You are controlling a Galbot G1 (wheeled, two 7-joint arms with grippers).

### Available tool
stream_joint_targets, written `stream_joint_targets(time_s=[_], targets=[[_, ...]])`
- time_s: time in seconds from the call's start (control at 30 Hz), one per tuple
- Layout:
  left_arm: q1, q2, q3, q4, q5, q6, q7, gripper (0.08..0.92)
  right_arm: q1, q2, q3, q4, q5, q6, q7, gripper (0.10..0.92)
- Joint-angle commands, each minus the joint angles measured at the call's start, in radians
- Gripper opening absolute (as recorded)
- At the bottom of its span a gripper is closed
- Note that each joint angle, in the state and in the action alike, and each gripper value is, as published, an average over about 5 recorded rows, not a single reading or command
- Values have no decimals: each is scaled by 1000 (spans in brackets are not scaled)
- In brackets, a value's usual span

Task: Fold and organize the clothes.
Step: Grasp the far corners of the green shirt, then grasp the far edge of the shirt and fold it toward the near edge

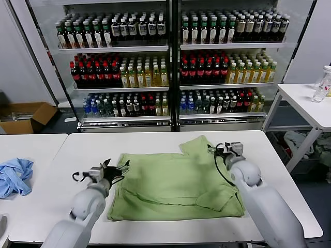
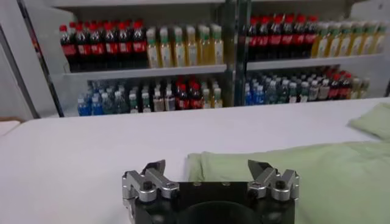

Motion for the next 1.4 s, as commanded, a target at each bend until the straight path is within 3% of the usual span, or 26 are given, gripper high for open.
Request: stream_joint_targets(time_s=[0.03, 0.23, 0.4, 0.7, 1.07, 1.23, 1.4], targets=[[-233, -54, 102, 292, 12, 6, -27, 823, 182, 123, -70, -314, -39, -3, -36, 823], [-207, -57, 97, 283, 11, -3, -47, 823, 191, 170, -57, -371, -44, -3, -82, 818], [-176, -52, 93, 251, -39, 13, -48, 776, 181, 181, -50, -379, -32, -17, -91, 715], [-128, -42, 73, 208, -184, 40, -24, 522, 161, 165, -43, -346, 1, -21, -98, 473], [-81, -7, -3, 102, -309, -77, 9, 219, 103, 117, -29, -165, 41, 47, -76, 153], [-30, 9, -43, 37, -389, -90, 20, 100, 56, 74, 10, -45, 76, 80, -65, 106], [24, 8, -90, -40, -426, -103, 35, 86, -7, 33, 51, 87, 81, 123, -60, 106]])
